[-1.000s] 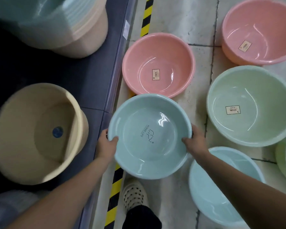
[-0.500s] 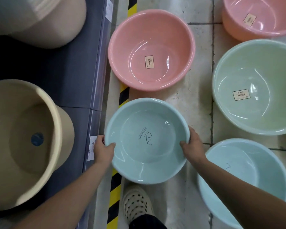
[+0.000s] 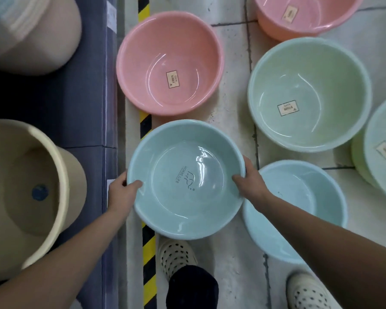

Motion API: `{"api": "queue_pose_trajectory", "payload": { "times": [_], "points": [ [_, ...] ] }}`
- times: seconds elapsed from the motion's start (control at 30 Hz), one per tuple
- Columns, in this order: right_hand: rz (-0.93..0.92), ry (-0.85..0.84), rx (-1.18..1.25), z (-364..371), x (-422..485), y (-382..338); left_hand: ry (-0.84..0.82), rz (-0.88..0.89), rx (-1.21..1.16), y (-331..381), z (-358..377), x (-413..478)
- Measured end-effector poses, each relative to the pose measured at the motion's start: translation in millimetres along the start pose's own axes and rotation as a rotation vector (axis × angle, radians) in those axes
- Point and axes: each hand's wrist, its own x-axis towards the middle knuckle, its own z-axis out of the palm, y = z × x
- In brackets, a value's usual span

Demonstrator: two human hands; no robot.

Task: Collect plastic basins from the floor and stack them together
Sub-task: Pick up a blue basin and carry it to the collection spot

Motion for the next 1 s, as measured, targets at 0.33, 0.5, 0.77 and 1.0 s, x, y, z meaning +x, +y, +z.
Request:
{"api": "queue_pose_trajectory", "payload": {
  "times": [0.33, 0.5, 0.77, 1.0],
  "points": [
    [0.112, 0.234, 0.092, -143, -115, 15, -0.252, 0.193, 0.215, 112, 58, -127],
    [0.244, 0.346, 0.031, -202, -150, 56, -0.336, 0.250, 0.299, 129, 120, -179],
    [0.306, 0.444, 0.051, -236, -166, 140, -0.397, 0.265, 0.424, 91, 203, -194],
    [0.284, 0.468, 0.081, -219, -140, 193, -0.350, 0.219, 0.433, 61, 247, -167]
  ]
}}
